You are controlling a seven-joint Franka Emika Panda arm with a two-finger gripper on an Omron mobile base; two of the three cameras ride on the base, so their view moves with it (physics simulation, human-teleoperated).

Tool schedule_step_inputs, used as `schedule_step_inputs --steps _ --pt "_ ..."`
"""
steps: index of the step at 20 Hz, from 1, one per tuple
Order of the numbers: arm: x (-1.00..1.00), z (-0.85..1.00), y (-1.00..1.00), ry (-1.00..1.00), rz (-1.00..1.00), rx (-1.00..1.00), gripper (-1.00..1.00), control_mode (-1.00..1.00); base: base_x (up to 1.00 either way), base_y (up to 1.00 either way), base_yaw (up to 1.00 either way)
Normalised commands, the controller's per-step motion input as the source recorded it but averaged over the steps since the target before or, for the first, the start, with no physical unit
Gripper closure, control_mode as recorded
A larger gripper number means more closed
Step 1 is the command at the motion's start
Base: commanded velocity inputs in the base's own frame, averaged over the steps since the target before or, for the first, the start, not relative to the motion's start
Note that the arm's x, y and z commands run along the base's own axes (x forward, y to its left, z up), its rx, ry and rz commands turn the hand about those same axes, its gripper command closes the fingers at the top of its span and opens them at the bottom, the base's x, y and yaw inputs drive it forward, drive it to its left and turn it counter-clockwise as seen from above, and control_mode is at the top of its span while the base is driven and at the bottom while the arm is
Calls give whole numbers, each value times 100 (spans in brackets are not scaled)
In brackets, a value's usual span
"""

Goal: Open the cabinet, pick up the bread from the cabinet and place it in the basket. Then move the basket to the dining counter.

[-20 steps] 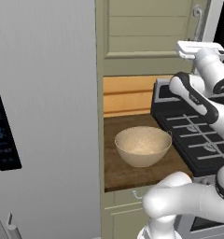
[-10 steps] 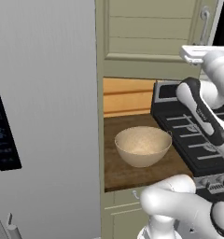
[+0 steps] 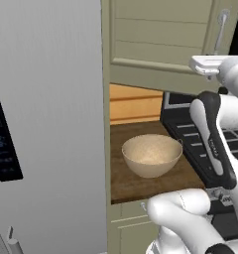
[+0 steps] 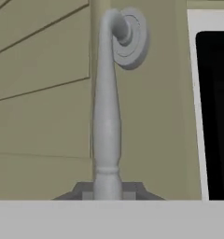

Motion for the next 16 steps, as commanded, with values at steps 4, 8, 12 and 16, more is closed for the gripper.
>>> schedule_step_inputs --steps 4,8,12,16 --pt "-93 17 56 8 1 -2 100 -100 0 0 0" --pt "-91 12 56 9 4 -2 100 -100 0 0 0" --pt "-79 20 58 14 3 -2 100 -100 0 0 0" --pt "-66 21 45 15 4 -1 100 -100 0 0 0"
